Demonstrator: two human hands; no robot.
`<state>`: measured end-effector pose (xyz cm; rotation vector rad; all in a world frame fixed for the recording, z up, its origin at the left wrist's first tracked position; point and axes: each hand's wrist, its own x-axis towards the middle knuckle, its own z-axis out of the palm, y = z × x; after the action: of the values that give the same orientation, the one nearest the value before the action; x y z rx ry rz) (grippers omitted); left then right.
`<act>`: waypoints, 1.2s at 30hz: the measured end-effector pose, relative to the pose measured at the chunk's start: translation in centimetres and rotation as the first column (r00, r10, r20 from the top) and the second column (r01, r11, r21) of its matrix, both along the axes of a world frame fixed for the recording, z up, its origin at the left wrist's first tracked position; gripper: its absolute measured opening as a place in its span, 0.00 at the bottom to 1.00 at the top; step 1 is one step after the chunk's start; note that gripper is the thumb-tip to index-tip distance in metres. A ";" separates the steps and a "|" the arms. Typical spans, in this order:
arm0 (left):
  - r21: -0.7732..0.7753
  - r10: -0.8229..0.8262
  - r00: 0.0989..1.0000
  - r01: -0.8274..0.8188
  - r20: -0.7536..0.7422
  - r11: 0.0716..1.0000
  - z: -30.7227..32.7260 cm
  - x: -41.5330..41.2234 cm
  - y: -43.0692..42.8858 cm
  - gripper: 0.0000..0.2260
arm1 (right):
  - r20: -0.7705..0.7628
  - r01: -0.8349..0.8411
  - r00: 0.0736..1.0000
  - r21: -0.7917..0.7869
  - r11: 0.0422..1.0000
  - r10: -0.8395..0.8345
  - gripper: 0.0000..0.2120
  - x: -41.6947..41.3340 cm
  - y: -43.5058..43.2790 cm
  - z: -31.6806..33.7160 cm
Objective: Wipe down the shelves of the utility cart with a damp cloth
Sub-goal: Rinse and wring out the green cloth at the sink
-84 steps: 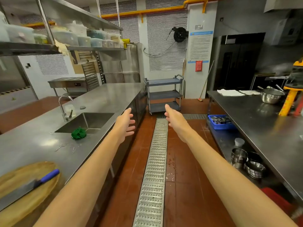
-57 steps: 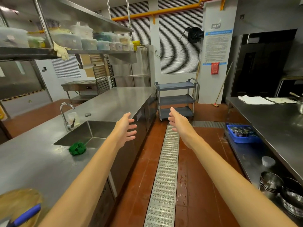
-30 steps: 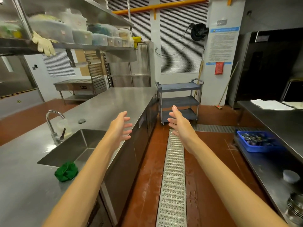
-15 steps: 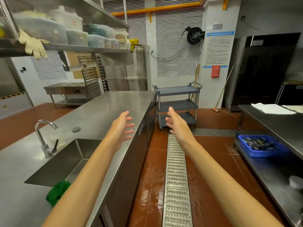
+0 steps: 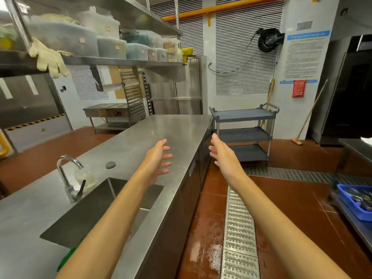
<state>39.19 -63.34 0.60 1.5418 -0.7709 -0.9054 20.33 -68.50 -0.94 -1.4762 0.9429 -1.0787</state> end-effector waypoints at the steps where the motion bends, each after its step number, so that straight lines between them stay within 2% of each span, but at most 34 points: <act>1: 0.000 0.018 1.000 -0.018 0.004 1.000 0.3 0.7 -0.9 0.18 | 0.006 -0.018 1.000 -0.002 1.000 0.019 0.34 0.7 -1.2 0.2; 13: 0.029 0.226 0.974 -0.226 -0.007 0.974 -0.2 8.8 -5.6 0.20 | -0.008 -0.286 0.958 0.024 0.958 0.286 0.30 11.2 -10.0 -0.9; 24: 0.040 0.445 0.895 -0.443 -0.023 0.895 -2.9 18.0 -2.1 0.17 | -0.066 -0.516 0.854 0.020 0.856 0.516 0.25 22.5 -8.5 -3.5; 27: 0.044 0.486 0.874 -0.485 -0.022 0.874 -3.4 20.4 -0.6 0.20 | -0.061 -0.563 0.824 0.025 0.826 0.564 0.17 25.8 -7.1 -3.9; 28: 0.047 0.498 0.867 -0.496 -0.021 0.867 -3.4 21.2 0.0 0.20 | -0.064 -0.579 0.813 0.022 0.815 0.579 0.17 26.9 -6.5 -4.0; 30: 0.043 0.522 0.853 -0.521 -0.028 0.853 -3.5 22.8 1.1 0.20 | -0.084 -0.607 0.791 0.023 0.795 0.606 0.23 29.1 -5.6 -4.5; 33: 0.037 0.566 0.823 -0.565 -0.037 0.824 -3.7 25.2 2.6 0.19 | -0.108 -0.663 0.742 0.027 0.748 0.662 0.22 32.1 -4.2 -4.7; 36: 0.053 0.600 0.799 -0.598 -0.032 0.800 -4.2 27.4 4.2 0.19 | -0.119 -0.701 0.703 0.051 0.711 0.701 0.33 35.0 -2.6 -5.0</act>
<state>66.59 -59.13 -3.65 1.6511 -0.1880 -0.4744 55.34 -71.12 -5.91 -1.7112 0.3739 -0.4092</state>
